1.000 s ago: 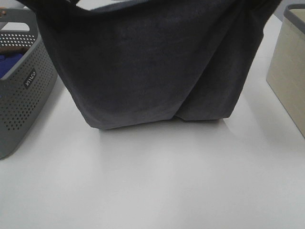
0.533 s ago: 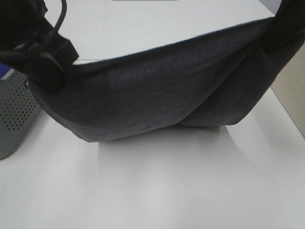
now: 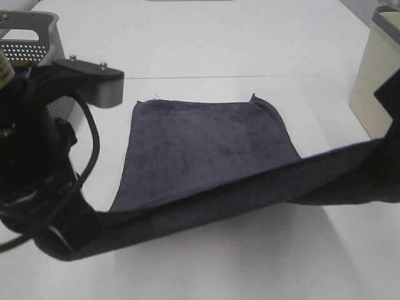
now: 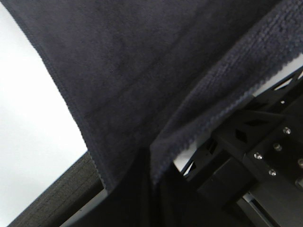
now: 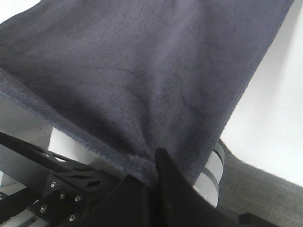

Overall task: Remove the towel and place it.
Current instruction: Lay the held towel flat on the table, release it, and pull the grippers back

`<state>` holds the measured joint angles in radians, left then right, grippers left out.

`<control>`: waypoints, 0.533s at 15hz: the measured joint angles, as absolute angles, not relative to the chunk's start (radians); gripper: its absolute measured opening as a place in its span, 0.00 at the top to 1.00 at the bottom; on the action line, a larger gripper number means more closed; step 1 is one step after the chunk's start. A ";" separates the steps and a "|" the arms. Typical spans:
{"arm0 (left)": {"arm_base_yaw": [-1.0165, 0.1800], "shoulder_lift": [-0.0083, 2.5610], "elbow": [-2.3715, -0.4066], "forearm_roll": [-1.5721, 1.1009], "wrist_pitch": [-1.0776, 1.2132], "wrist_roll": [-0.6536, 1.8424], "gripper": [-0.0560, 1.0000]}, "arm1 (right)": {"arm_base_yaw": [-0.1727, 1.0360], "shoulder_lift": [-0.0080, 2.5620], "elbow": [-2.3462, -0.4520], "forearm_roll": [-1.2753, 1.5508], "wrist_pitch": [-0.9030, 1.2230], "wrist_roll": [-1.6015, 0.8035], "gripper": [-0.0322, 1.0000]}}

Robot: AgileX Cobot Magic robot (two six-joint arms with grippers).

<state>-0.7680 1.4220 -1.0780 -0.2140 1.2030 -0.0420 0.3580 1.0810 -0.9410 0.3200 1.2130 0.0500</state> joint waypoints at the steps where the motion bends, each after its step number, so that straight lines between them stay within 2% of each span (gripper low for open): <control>1: -0.805 1.421 -1.051 -0.244 1.204 -0.046 0.95 | 0.358 1.059 -0.899 0.321 1.213 0.055 0.96; 8: -0.835 1.439 -0.959 -0.298 1.194 -0.050 0.95 | 0.358 1.049 -0.698 0.343 1.212 0.056 0.96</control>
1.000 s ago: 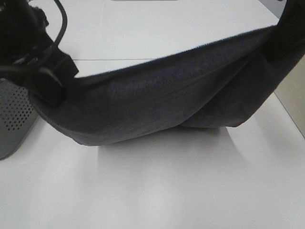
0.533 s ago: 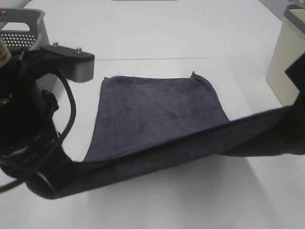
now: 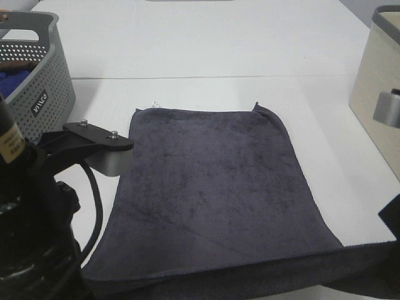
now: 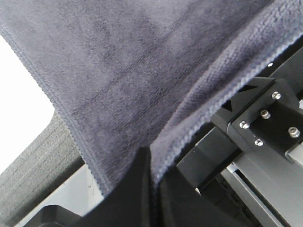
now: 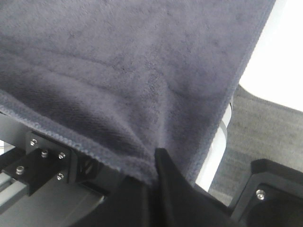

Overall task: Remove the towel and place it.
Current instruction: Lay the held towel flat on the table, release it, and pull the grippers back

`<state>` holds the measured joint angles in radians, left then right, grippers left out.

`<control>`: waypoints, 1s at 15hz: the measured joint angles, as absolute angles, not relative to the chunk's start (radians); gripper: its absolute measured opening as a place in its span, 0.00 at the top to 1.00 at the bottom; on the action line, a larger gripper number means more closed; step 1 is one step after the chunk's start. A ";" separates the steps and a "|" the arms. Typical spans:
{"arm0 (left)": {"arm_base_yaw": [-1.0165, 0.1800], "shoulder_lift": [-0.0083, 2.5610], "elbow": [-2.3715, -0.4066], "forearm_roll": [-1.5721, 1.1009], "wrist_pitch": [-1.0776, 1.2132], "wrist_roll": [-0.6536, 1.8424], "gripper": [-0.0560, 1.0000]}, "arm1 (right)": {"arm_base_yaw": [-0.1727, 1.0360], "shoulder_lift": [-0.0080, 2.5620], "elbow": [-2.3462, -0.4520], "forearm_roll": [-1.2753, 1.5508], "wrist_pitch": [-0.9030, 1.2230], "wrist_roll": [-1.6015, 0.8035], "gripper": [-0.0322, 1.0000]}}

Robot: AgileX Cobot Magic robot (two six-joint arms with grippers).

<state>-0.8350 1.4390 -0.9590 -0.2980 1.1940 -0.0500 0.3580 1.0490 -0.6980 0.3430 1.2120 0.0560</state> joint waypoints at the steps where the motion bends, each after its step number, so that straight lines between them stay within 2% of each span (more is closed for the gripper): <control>1: -0.837 1.468 -0.959 -0.302 1.194 -0.041 0.95 | 0.358 1.062 -0.681 0.343 1.212 0.056 0.96; 8: -0.837 1.718 -0.953 -0.345 1.113 0.052 0.95 | 0.358 1.255 -0.620 0.328 1.172 0.024 0.96; 15: -0.837 1.830 -0.976 -0.382 1.095 0.097 0.95 | 0.358 1.475 -0.582 0.360 1.058 -0.084 0.96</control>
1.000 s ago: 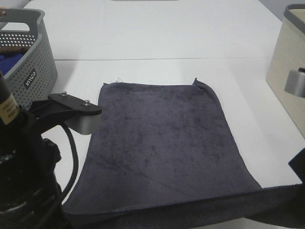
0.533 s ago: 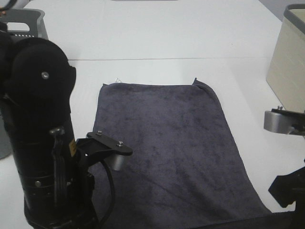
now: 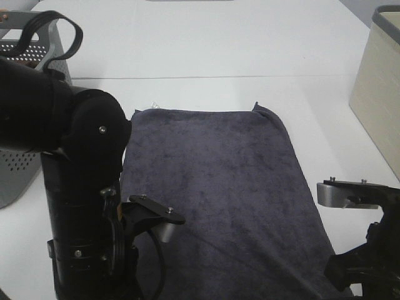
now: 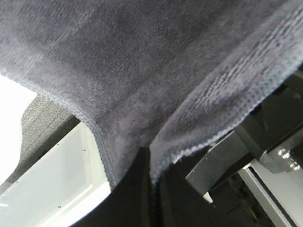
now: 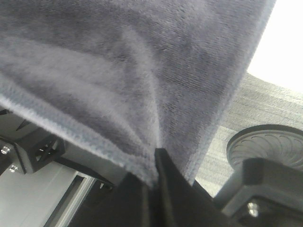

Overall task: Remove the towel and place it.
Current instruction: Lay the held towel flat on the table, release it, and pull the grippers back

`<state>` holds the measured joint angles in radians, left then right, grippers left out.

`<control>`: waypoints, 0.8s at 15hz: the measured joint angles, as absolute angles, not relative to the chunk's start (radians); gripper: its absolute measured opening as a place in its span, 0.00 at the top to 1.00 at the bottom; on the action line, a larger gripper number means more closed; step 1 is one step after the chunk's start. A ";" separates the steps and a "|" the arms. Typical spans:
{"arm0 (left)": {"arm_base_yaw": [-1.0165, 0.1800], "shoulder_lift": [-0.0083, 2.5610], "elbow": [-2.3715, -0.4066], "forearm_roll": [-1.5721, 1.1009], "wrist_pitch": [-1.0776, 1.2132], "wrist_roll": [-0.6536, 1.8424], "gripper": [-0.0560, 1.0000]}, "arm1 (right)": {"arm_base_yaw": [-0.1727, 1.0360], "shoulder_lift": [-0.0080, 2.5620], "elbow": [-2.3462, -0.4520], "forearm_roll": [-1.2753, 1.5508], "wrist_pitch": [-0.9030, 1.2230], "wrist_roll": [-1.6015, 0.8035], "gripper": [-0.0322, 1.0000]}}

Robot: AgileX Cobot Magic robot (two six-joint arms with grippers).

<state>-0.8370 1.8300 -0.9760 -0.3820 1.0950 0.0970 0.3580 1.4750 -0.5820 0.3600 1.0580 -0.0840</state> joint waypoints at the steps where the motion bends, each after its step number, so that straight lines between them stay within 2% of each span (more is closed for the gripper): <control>1: -0.837 1.850 -0.993 -0.384 1.096 0.101 0.95 | 0.358 1.506 -0.582 0.374 1.047 -0.100 0.96; 4: -0.837 1.907 -1.049 -0.415 1.096 0.124 0.95 | 0.358 1.590 -0.582 0.401 1.010 -0.137 0.96; 9: -0.837 1.974 -1.067 -0.455 1.110 0.147 0.95 | 0.358 1.628 -0.582 0.459 0.991 -0.163 0.86; 10: -0.837 1.974 -1.067 -0.479 1.110 0.150 0.92 | 0.358 1.628 -0.582 0.480 0.991 -0.165 0.84; 12: -0.837 1.974 -1.067 -0.499 1.111 0.153 0.76 | 0.358 1.628 -0.582 0.510 0.994 -0.189 0.73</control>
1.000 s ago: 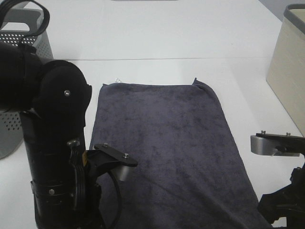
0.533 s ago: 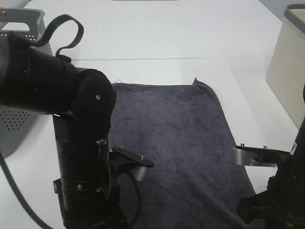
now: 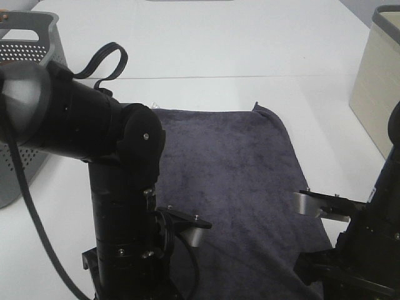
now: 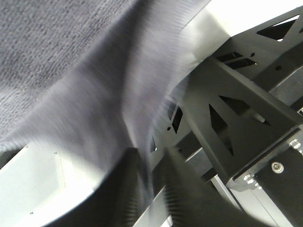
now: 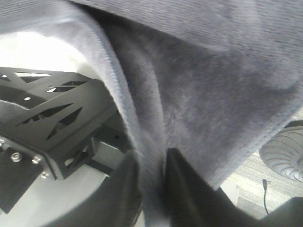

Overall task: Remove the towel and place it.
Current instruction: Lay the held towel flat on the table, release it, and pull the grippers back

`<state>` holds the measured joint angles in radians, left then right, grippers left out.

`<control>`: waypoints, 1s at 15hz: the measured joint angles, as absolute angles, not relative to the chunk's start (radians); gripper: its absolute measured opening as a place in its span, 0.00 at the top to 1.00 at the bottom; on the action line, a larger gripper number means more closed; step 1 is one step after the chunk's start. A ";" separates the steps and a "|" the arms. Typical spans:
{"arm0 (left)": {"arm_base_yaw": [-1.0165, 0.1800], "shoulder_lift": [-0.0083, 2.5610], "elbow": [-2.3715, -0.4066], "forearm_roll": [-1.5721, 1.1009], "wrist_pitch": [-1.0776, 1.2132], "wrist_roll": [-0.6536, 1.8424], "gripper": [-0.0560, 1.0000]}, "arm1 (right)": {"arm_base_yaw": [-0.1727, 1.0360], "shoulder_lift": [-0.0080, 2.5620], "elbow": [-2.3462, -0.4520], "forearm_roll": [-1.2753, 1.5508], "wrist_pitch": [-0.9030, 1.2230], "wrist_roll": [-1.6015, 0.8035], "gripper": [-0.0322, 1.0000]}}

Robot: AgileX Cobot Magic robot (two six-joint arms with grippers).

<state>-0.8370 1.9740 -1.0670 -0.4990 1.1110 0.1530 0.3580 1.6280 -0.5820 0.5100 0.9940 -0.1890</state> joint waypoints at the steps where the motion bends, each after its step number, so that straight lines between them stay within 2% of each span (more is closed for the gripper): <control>1: -0.837 1.974 -1.067 -0.499 1.110 0.154 0.65 | 0.358 1.628 -0.582 0.516 0.999 -0.190 0.64; 3: -0.837 1.973 -1.067 -0.500 1.109 0.154 0.39 | 0.358 1.628 -0.582 0.523 1.000 -0.190 0.46; 4: -0.837 1.972 -1.067 -0.500 1.109 0.154 0.31 | 0.358 1.628 -0.583 0.523 1.001 -0.195 0.40; 5: -0.837 1.969 -1.069 -0.500 1.115 0.154 0.27 | 0.358 1.628 -0.585 0.522 1.004 -0.216 0.38; 10: -0.830 1.915 -1.174 -0.357 1.144 0.143 0.25 | 0.358 1.629 -0.717 0.430 1.028 -0.185 0.36; 12: -0.781 1.915 -1.258 -0.254 1.153 0.130 0.25 | 0.358 1.629 -0.822 0.340 1.036 -0.124 0.35; 15: -0.651 1.915 -1.397 -0.172 1.147 0.117 0.21 | 0.357 1.630 -1.038 0.207 1.153 -0.099 0.23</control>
<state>-0.6510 1.9150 -1.3970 -0.1720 1.1470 0.1170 0.3570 1.6300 -1.0380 0.2070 1.1530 -0.0990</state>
